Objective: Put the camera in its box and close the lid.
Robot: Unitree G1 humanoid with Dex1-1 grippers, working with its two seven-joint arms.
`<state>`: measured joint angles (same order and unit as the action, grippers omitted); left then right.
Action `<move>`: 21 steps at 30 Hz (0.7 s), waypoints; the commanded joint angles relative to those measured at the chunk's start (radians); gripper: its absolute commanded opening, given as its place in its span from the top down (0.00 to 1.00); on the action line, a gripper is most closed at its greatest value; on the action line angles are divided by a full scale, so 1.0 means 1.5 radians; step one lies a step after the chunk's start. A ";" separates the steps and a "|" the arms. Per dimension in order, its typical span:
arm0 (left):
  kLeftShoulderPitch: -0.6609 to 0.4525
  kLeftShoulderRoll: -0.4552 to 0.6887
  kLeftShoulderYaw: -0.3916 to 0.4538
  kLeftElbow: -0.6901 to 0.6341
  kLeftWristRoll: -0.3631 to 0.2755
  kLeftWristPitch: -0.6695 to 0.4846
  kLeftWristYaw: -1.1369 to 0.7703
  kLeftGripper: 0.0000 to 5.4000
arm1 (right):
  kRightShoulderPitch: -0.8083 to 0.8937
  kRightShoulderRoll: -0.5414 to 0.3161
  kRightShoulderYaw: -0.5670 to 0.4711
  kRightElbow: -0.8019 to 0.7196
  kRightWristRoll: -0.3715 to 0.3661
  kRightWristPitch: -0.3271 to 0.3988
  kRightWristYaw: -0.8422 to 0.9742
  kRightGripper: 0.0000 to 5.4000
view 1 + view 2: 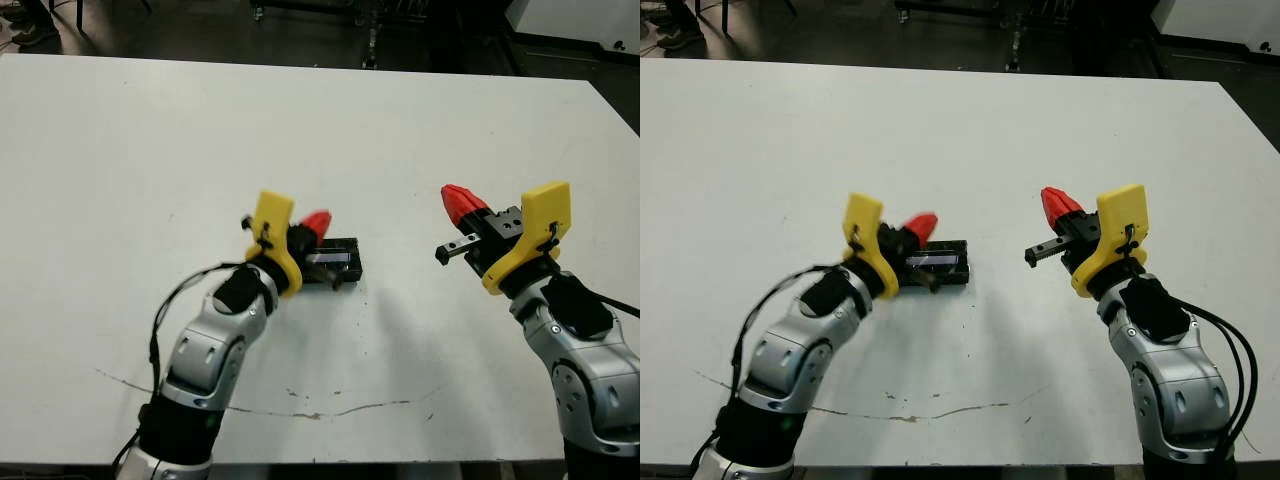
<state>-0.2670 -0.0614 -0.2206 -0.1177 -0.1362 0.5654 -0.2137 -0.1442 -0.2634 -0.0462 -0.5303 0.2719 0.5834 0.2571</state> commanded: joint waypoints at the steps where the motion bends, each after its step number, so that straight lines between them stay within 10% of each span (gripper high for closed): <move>1: 0.008 0.006 -0.014 0.058 0.020 0.029 0.011 1.00 | 0.007 -0.002 0.000 0.000 -0.003 -0.005 -0.002 1.00; 13: -0.007 0.051 -0.052 0.146 0.051 0.047 -0.035 1.00 | 0.003 -0.005 -0.001 -0.006 -0.003 0.003 -0.005 1.00; 21: 0.021 0.068 -0.007 0.012 0.015 0.068 -0.048 1.00 | 0.002 -0.002 0.000 -0.007 -0.007 -0.001 -0.009 1.00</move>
<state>-0.3019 0.0073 -0.2460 -0.0942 -0.1040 0.6127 -0.2785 -0.1438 -0.2629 -0.0448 -0.5374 0.2649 0.5826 0.2488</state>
